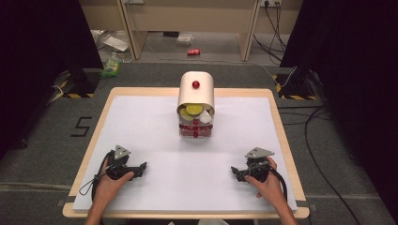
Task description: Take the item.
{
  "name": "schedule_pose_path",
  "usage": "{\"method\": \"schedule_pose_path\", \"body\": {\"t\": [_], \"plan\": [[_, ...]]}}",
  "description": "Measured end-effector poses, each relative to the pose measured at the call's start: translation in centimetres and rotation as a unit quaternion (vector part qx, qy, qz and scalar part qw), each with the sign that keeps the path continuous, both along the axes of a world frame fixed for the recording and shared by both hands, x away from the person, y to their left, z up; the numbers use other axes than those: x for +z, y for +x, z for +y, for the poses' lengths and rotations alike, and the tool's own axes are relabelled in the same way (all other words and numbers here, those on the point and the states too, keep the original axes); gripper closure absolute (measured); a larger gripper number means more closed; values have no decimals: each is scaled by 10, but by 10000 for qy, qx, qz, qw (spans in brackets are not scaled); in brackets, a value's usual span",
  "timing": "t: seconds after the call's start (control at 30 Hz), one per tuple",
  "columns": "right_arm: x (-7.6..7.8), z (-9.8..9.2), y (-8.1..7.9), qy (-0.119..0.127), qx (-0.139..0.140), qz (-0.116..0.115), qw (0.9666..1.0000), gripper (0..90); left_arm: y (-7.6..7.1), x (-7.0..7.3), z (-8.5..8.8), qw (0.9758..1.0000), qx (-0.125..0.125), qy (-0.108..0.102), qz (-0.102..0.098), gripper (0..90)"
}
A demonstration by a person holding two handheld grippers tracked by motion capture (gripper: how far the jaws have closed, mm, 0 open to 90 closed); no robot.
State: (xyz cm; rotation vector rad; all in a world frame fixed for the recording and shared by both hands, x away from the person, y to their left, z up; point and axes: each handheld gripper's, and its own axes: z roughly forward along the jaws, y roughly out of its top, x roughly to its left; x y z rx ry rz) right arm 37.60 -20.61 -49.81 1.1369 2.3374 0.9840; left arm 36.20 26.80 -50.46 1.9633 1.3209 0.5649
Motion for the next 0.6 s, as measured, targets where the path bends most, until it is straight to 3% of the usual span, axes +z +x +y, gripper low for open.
{"method": "schedule_pose_path", "body": {"t": [0.47,0.6], "plan": [[0,0,0,14,-13,14,10000,120,0,0,0,10000,0,1,0,84],[3,2,-1,67,67,-102,9999,161,0,0,0,10000,1,1,2,84]]}}
